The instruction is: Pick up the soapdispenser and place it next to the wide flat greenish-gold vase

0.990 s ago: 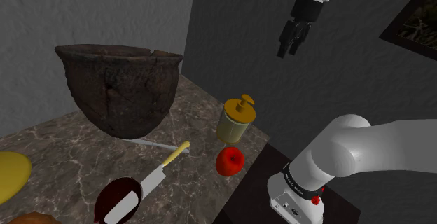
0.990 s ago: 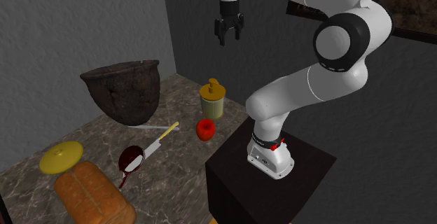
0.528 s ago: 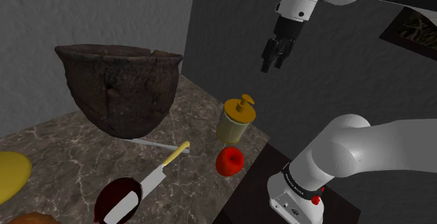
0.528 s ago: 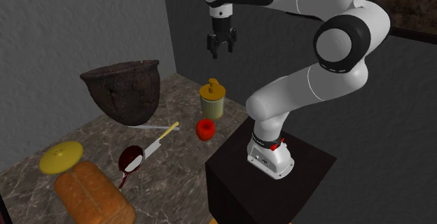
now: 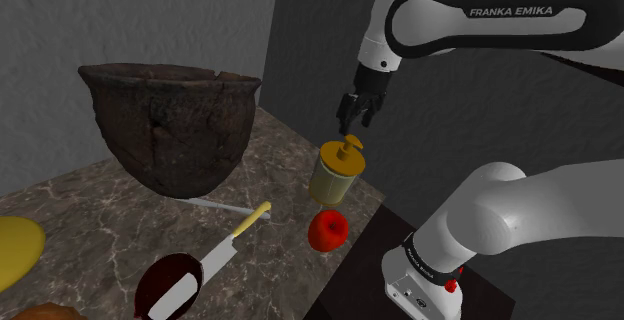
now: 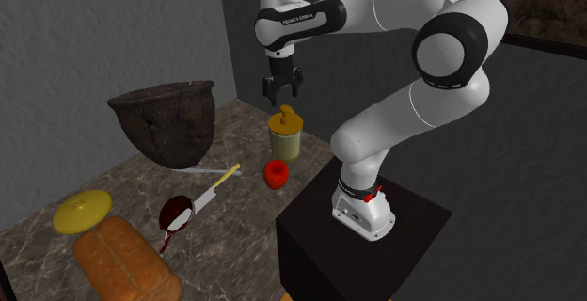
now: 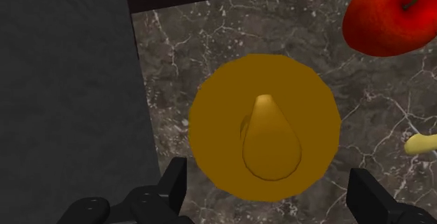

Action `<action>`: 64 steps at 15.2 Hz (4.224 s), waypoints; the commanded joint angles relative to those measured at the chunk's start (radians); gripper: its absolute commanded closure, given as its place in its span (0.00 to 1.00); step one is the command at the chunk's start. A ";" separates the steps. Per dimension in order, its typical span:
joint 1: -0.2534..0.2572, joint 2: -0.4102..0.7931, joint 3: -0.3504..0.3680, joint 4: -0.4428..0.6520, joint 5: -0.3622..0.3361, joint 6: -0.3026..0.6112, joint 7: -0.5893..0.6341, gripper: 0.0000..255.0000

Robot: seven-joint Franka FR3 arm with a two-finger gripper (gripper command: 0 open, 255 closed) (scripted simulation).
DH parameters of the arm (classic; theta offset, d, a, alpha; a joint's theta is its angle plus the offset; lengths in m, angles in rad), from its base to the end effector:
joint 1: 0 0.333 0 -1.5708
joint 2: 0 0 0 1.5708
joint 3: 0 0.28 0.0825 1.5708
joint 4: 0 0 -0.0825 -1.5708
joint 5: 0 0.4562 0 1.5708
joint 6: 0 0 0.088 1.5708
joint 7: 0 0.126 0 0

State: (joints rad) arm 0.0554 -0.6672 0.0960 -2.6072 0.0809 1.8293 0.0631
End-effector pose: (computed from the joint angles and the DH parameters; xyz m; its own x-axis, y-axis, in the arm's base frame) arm 0.4155 0.0656 0.3802 0.9928 0.0396 -0.1128 0.0389 -0.9992 -0.0090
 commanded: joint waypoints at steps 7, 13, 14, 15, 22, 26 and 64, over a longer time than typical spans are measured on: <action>0.008 0.032 0.018 -0.095 0.015 0.129 0.013 0.00; 0.008 0.034 0.019 -0.102 0.015 0.138 0.013 0.00; 0.008 0.034 0.019 -0.102 0.015 0.138 0.013 0.00; 0.008 0.034 0.019 -0.102 0.015 0.138 0.013 0.00; 0.008 0.034 0.019 -0.102 0.015 0.138 0.013 1.00; 0.008 0.028 0.018 -0.092 0.014 0.122 0.013 1.00; -0.002 0.014 -0.010 0.415 -0.011 -0.398 0.027 1.00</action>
State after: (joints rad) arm 0.0538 -0.6551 0.0873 -2.2063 0.0708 1.4428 0.0912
